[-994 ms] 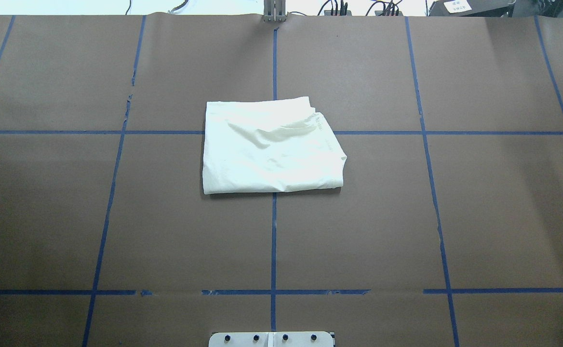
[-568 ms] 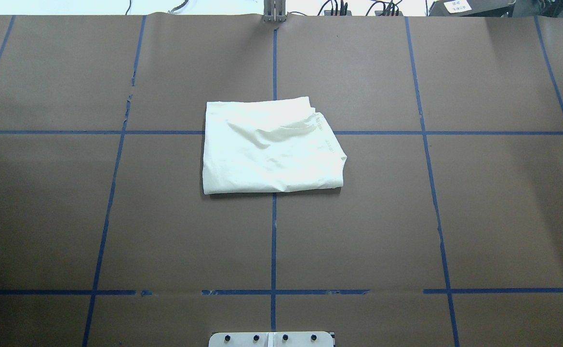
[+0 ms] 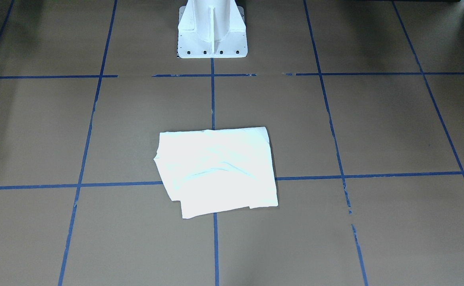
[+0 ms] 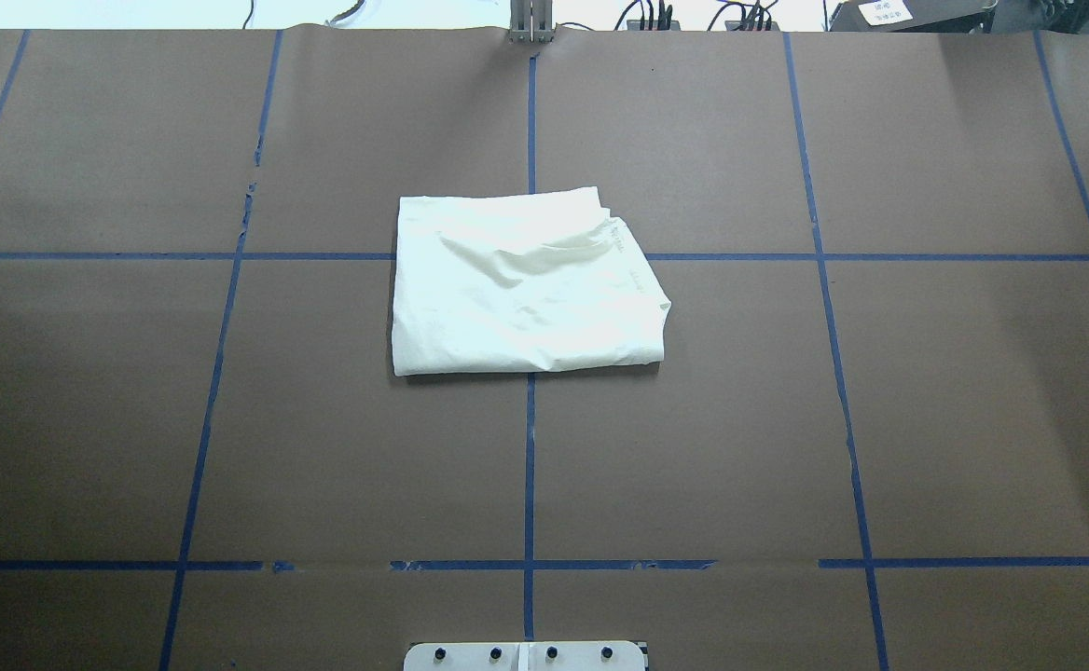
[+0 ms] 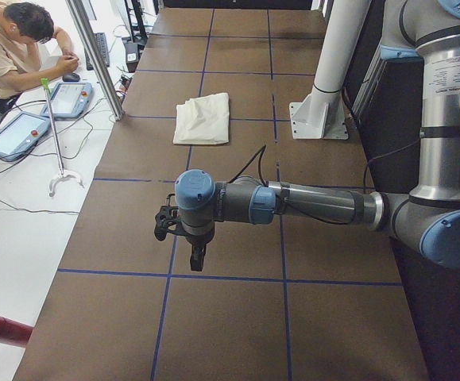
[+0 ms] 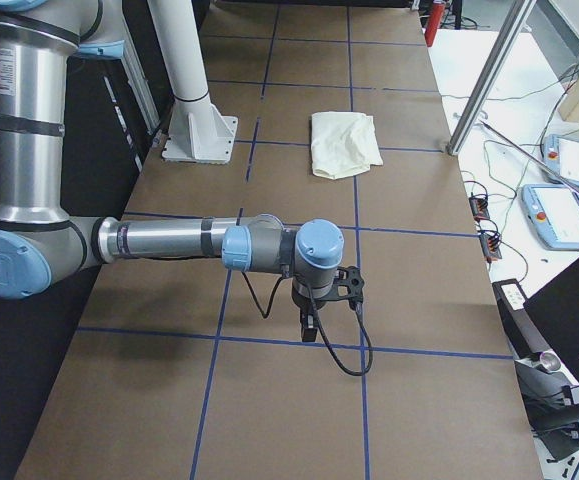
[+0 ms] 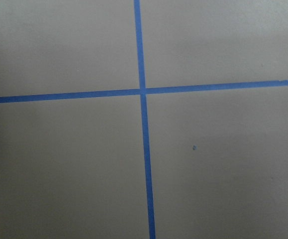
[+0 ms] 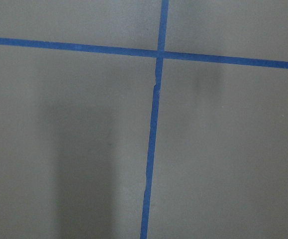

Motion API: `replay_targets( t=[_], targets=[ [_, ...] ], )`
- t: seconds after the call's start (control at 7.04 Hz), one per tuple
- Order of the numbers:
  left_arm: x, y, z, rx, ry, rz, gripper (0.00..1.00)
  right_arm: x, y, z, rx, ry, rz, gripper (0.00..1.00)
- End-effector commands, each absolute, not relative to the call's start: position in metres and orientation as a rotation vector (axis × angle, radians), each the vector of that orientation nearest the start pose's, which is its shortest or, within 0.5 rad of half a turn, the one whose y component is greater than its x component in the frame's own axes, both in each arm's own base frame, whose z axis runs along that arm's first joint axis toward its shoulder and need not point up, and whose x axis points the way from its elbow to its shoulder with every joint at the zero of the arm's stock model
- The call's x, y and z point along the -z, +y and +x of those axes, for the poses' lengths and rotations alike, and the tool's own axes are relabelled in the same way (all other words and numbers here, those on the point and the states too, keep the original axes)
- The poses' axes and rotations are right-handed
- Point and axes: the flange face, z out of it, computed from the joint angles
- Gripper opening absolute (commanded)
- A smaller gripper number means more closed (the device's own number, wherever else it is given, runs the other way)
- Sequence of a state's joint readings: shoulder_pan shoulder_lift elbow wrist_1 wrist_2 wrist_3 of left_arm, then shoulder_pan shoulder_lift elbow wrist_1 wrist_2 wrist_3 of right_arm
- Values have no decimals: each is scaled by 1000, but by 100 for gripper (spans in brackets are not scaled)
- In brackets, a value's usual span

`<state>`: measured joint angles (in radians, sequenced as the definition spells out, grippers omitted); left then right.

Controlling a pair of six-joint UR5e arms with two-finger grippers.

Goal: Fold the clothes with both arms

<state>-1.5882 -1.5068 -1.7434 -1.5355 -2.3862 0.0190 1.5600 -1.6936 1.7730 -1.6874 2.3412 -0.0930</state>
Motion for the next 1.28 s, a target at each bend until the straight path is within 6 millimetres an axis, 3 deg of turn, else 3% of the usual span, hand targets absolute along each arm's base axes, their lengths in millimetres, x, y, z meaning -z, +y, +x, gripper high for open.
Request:
replay_targets(
  t=[0.0, 1.14],
  targets=[
    [-612, -474, -70, -38, 812, 104, 100, -626, -439, 59, 86, -771, 2, 100],
    [-627, -474, -70, -54, 809, 144, 100, -627, -438, 58, 82, -783, -2, 100]
  ],
)
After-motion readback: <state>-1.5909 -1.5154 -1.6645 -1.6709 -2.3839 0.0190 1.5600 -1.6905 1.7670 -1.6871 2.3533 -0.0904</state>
